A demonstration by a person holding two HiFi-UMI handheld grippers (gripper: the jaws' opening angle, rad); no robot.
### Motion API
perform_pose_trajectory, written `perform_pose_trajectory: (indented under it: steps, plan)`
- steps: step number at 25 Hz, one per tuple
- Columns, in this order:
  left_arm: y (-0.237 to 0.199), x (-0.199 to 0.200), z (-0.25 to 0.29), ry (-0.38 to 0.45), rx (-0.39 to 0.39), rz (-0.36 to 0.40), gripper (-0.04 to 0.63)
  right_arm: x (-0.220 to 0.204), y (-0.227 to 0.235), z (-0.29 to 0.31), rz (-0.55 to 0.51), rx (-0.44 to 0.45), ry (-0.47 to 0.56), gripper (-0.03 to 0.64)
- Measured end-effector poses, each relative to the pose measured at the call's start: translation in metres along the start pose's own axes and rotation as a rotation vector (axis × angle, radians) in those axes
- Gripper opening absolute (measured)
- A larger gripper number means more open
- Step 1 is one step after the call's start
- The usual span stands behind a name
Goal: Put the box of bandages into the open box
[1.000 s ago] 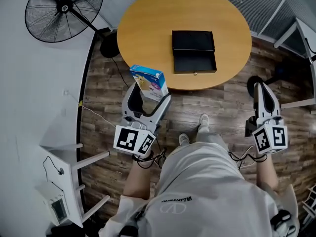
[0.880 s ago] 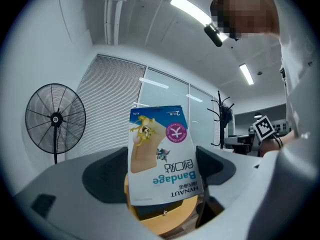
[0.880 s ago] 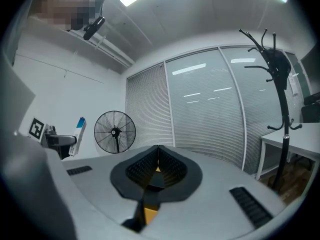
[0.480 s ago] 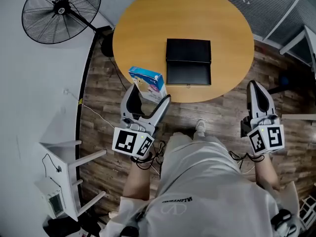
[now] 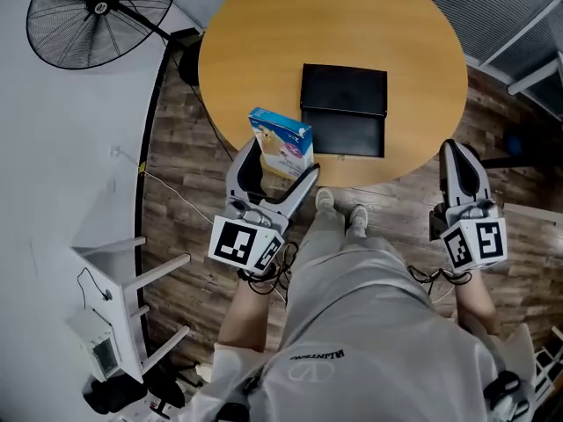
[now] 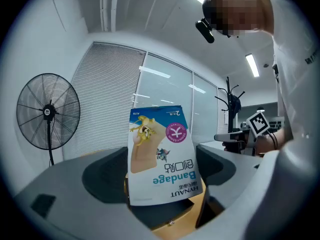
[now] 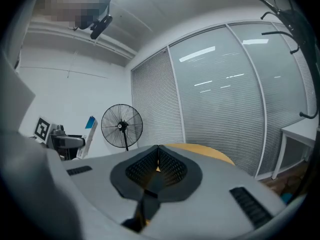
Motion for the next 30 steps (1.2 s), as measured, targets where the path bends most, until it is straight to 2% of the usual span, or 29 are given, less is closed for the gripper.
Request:
perform_pose_trajectory:
  steps: [4,9,14,19,22,27,30]
  plan:
    - [-0.026,-0.009,0.024,-0.041,-0.075,0.002,0.43,0.006,-0.01,0.026,-0.002,-0.03,-0.007,0.017]
    - [-0.049,-0.041,0.057,-0.128,-0.216,0.022,0.43,0.013,-0.016,0.053,-0.005,-0.1,0.002,0.017]
    - [-0.056,-0.075,0.081,-0.215,-0.356,0.058,0.43,0.014,-0.023,0.069,-0.014,-0.154,0.017,0.017]
    - [-0.055,-0.101,0.102,-0.293,-0.439,0.097,0.43,0.006,-0.02,0.074,-0.001,-0.179,0.001,0.017]
    - [-0.048,-0.121,0.116,-0.363,-0.494,0.17,0.43,0.0,-0.013,0.077,0.006,-0.18,-0.015,0.017]
    - [-0.033,-0.163,0.137,-0.548,-0.617,0.388,0.43,-0.007,0.0,0.084,0.016,-0.167,-0.051,0.017]
    - [-0.029,-0.18,0.147,-0.614,-0.677,0.453,0.43,-0.012,0.006,0.088,0.021,-0.155,-0.07,0.017]
Point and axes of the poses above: the fingertips, and each gripper's own axes: z forward along the fingers, y to its right, x out of its top, the point moved 6 cm from there along -z, backward along the fingers, and after that the axes turned 3 degrees about -x, right-handed, at the moved point
